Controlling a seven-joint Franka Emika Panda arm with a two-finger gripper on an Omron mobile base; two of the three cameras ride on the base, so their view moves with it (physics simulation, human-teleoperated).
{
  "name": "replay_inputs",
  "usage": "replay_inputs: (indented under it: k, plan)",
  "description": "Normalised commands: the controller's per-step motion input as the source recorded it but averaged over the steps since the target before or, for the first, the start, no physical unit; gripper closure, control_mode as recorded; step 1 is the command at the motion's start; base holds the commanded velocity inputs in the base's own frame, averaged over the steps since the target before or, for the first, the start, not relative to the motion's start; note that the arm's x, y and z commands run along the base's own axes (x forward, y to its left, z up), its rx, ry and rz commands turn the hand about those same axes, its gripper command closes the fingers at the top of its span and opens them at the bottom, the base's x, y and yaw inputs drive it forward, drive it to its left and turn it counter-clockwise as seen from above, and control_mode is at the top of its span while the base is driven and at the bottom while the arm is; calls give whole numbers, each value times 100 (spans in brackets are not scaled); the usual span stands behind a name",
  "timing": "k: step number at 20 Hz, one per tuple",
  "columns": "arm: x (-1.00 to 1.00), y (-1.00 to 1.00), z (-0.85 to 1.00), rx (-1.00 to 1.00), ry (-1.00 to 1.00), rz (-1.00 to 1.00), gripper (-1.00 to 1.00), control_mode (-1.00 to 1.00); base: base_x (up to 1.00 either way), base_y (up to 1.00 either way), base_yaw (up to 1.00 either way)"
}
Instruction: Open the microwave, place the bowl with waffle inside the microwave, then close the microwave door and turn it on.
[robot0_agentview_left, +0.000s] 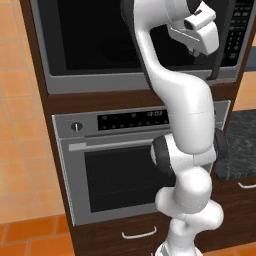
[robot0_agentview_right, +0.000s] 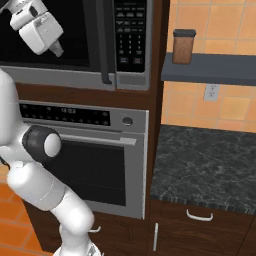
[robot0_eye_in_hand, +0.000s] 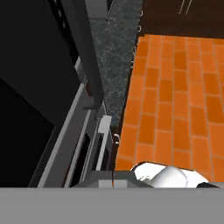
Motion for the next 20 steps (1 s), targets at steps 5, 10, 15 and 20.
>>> replay_inputs:
  k: [5,10,15,20]
  plan:
    - [100,-6,-96,-14,0,27,100,-100,0,0,0]
    - [100,-6,-98,-17,0,24,100,-100,0,0,0]
    - [48,-6,-98,-26,-31,30,100,-100,0,0,0]
    - [-100,-9,-38,-1,-57,27,100,-100,0,0,0]
